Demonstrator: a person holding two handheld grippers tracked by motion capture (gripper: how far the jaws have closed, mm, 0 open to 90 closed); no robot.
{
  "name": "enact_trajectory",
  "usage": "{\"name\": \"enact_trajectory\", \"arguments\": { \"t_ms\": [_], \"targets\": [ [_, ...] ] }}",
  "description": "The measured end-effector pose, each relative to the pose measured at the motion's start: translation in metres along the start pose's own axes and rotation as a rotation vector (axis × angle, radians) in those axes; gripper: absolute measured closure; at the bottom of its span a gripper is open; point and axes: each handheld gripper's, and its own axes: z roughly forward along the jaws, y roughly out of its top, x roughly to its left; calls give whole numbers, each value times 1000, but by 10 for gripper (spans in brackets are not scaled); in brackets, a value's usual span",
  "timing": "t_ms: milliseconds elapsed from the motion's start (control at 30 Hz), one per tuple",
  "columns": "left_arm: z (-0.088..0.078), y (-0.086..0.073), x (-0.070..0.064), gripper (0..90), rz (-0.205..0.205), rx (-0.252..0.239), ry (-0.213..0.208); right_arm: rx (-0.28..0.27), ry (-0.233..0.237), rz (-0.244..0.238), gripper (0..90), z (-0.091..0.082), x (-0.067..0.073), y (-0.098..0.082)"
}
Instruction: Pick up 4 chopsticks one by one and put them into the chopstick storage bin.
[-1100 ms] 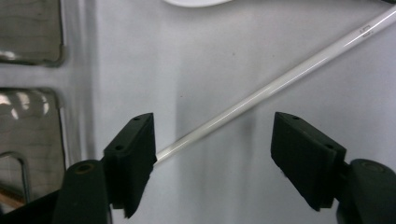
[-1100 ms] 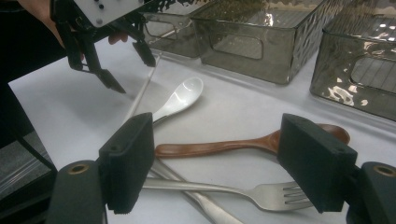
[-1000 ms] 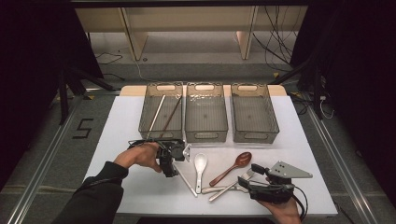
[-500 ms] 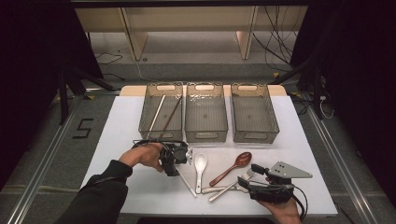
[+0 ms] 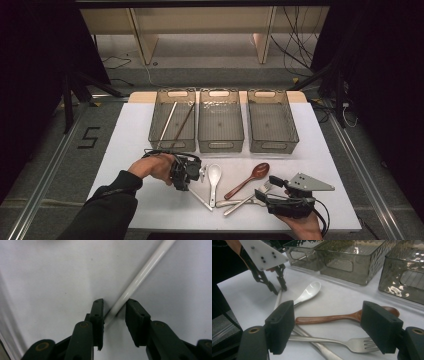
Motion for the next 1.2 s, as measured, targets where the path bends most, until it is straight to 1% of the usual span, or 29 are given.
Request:
{"name": "enact_trajectory", "arguments": {
  "t_ms": [67,100,133,200,267,300,333,433,467,533,567,600,667,800,833,967,1100,1200],
  "targets": [
    [0,-2,-3,710,15,0,-3,1,-1,0,282,0,0,0],
    [0,-3,-4,718,33,4,0,1,0,0,282,0,0,0],
    [0,-5,-7,727,33,0,-5,0,0,1,282,0,0,0],
    [0,-8,-12,746,39,-5,0,1,0,0,282,0,0,0],
    [-1,-10,-15,762,57,-2,-3,2,1,-2,282,1,0,0],
    [0,-12,-18,770,55,-9,-4,4,2,-1,282,1,0,0],
    [0,-12,-19,778,69,-10,-3,4,2,-1,282,1,0,0],
    [0,-14,-23,796,84,-12,-6,6,2,-4,282,2,0,0],
    [-1,-14,-23,803,106,-3,-6,6,2,-4,282,2,0,0],
    [0,-14,-25,812,109,-9,-5,8,3,-3,282,2,1,0],
    [0,-13,-25,818,124,-4,-10,8,3,-4,282,2,1,0],
    [0,-13,-26,825,120,-4,-20,8,3,-4,282,2,1,0],
    [0,-13,-26,836,137,-3,-33,6,3,-3,282,2,0,0],
    [0,-14,-26,844,133,-13,-60,6,3,-1,282,2,0,0],
    [0,-14,-26,845,140,-8,-65,6,3,-1,282,2,0,0],
    [-1,-15,-27,846,150,-10,-67,7,2,-1,282,2,0,0],
    [-5,-16,-28,846,158,-24,-64,7,2,-4,282,2,0,0],
    [-10,-15,-30,846,155,-40,-57,9,3,-3,282,2,0,0]
  ]
}}
